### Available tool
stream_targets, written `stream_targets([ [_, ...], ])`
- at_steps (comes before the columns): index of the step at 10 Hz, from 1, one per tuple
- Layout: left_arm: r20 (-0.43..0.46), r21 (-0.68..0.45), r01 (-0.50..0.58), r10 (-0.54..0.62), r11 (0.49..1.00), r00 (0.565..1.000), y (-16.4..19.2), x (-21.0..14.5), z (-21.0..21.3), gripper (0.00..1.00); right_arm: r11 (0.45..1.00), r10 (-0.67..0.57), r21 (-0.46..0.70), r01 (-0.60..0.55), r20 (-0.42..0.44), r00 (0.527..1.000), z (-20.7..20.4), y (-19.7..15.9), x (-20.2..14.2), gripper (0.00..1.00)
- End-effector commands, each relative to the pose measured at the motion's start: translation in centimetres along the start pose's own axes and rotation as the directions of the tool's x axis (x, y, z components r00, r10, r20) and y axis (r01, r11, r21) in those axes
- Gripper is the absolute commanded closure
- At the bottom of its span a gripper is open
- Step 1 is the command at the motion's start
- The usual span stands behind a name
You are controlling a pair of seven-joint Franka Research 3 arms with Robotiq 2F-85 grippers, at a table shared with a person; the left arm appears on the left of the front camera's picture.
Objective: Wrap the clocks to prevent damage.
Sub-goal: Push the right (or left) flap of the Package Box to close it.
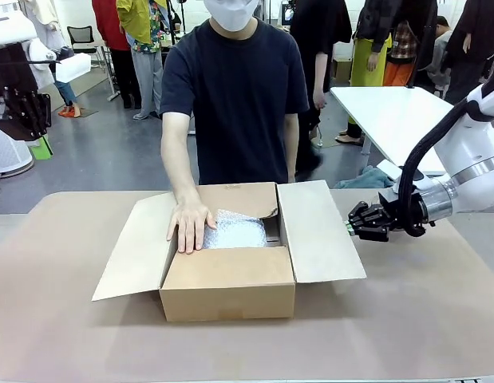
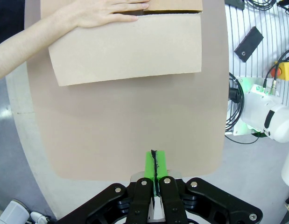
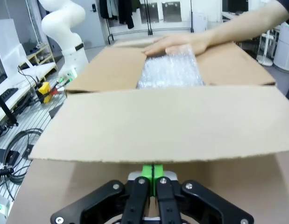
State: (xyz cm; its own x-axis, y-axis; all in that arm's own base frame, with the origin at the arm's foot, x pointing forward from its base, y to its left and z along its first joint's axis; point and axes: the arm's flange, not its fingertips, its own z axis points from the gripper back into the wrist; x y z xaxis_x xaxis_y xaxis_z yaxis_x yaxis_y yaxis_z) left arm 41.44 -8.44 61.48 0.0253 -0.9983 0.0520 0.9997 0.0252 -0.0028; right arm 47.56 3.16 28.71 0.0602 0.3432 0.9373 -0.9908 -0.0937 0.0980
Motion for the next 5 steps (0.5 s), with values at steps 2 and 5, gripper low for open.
stream_targets([
  [2,0.005,-0.007,0.002,-0.002,1.000,1.000,-0.1,-0.2,0.2,1.00,1.000,0.015,-0.011,-0.014,0.079,0.997,-1.5,-0.2,2.1,0.99],
  [5,0.005,-0.007,0.002,-0.002,1.000,1.000,-0.1,-0.2,0.2,1.00,0.999,0.046,0.003,-0.047,0.123,0.991,-3.7,0.3,4.5,0.99],
])
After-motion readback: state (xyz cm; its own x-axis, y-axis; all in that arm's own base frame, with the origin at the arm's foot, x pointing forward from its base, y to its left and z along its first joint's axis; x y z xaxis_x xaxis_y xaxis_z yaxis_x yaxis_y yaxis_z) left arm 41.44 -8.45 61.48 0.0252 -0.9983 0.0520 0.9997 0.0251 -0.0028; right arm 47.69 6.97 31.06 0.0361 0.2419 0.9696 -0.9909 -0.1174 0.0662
